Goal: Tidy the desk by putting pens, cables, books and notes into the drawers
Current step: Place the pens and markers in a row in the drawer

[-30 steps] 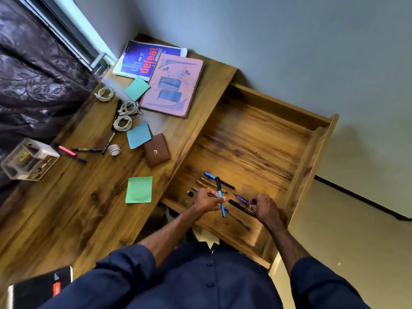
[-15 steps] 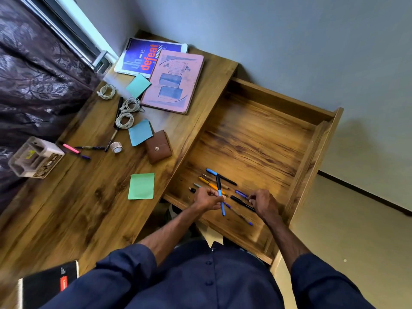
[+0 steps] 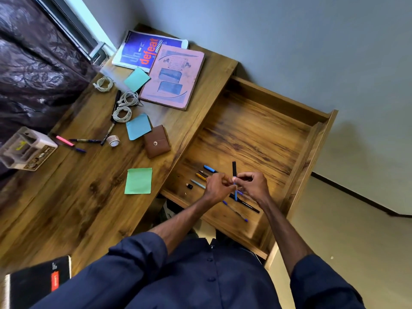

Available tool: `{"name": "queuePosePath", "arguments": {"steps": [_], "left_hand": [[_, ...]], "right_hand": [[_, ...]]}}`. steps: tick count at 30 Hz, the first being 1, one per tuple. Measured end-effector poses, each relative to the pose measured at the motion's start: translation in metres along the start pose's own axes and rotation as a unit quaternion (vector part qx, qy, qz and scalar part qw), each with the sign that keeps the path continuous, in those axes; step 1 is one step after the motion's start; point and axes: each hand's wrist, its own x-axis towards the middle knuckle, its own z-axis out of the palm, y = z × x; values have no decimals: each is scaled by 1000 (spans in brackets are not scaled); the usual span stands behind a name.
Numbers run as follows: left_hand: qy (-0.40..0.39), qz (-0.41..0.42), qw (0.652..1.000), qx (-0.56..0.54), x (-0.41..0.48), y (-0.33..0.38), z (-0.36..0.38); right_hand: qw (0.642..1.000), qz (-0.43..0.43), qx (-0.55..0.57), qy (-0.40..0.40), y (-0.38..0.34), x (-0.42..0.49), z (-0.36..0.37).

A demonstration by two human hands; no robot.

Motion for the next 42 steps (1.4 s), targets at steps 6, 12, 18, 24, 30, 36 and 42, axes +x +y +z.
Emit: {"name": "queuePosePath", "arguments": {"steps": [6,12,18,24,30,36,42], "left_hand": [[-35,-3,999,21,-5,-16,-8],[-46,-43,998,-6,-12,-50,-18],[-55,-57,997,-21,-14,-54,-25],[-62,-49,996,-34,-17,-58,-27],[-64,-58,995,-48,-21,-61,-31],[-63,-68,995,-43,-23,-67,-37],[-49,-35,997,-41,-27,-73,-57]], "right_hand": [[953,-66,-294,5,25,19,-19],[914,-36,-402,-34,41,18,-21],[916,-29,-399,-37,44,11,-16],[918,-21,-394,-33,50,10,-12],[928,-24,-370,-26,57,8,-10],[937,-66,-342,31,44,8,2],[943,-174,-275,70,-1,12,39]]}}
